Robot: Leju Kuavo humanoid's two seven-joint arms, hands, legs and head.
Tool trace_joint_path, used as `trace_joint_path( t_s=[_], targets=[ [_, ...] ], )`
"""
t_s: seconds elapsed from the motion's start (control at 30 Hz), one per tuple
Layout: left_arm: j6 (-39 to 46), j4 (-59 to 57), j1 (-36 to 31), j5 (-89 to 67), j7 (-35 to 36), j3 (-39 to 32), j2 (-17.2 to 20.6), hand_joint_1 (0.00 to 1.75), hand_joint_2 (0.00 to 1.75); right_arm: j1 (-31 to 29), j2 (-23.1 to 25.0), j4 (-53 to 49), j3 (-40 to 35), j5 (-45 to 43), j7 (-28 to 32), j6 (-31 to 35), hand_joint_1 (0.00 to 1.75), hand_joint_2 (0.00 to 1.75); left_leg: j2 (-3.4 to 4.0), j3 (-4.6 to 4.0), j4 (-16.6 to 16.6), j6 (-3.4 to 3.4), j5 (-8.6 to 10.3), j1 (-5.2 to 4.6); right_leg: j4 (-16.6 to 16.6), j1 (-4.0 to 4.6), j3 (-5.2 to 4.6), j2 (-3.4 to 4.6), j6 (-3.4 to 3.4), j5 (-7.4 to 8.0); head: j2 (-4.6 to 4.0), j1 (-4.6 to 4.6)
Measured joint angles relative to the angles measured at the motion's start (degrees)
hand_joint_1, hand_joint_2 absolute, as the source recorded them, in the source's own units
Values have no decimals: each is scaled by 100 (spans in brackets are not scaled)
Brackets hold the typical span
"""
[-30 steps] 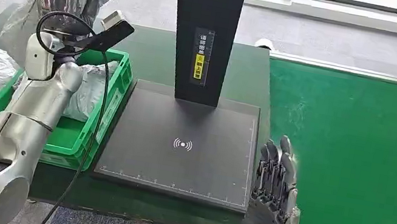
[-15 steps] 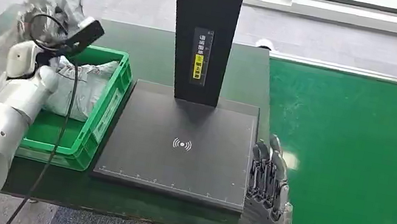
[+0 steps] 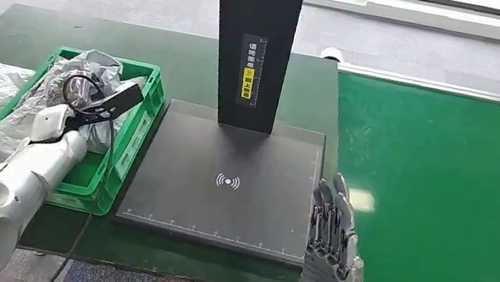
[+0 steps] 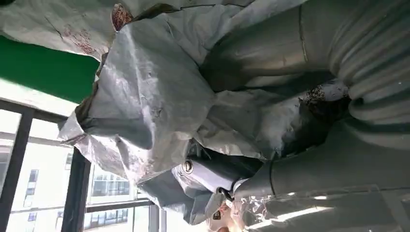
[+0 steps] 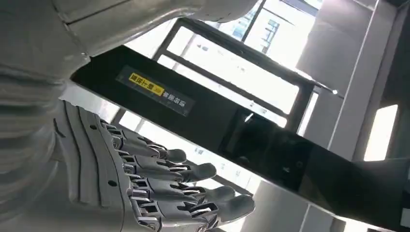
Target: Moved the parcel from conveyor to table for the left to box.
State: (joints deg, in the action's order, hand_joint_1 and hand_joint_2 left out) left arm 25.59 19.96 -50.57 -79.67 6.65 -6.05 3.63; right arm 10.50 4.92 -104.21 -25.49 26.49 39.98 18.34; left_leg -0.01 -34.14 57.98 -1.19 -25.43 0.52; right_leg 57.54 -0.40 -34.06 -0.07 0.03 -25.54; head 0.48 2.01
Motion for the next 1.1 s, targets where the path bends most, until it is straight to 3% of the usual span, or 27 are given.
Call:
trace_joint_path(
  t_s=[0.43,0.53,0.97,1.03,1.1],
  targets=[
    [816,190,72,190,-486,-486,-50,0,0,49,-2,9,0,57,9,-22,0,175,1,1,0,-1,2,0,0,-1,-2,-1,0,1,0,0],
    [1372,467,128,420,-820,-682,-100,0,0,95,0,9,0,129,9,14,0,175,1,0,0,-1,1,1,0,-1,-3,1,0,1,0,0],
    [1438,1065,296,345,-974,-1231,-184,0,0,107,0,33,0,155,15,137,0,175,1,-1,0,-1,1,1,0,0,-4,1,-1,1,0,0],
    [1438,1270,383,470,-1267,-1386,-255,0,0,109,26,46,2,332,9,120,0,175,2,-1,0,-1,1,1,0,0,-4,1,-1,1,0,0],
    [1430,1630,512,1198,-2215,-1645,-389,0,0,132,85,52,70,643,-98,148,0,175,2,-2,0,-1,1,1,0,-1,-5,0,0,0,0,0]
  ],
)
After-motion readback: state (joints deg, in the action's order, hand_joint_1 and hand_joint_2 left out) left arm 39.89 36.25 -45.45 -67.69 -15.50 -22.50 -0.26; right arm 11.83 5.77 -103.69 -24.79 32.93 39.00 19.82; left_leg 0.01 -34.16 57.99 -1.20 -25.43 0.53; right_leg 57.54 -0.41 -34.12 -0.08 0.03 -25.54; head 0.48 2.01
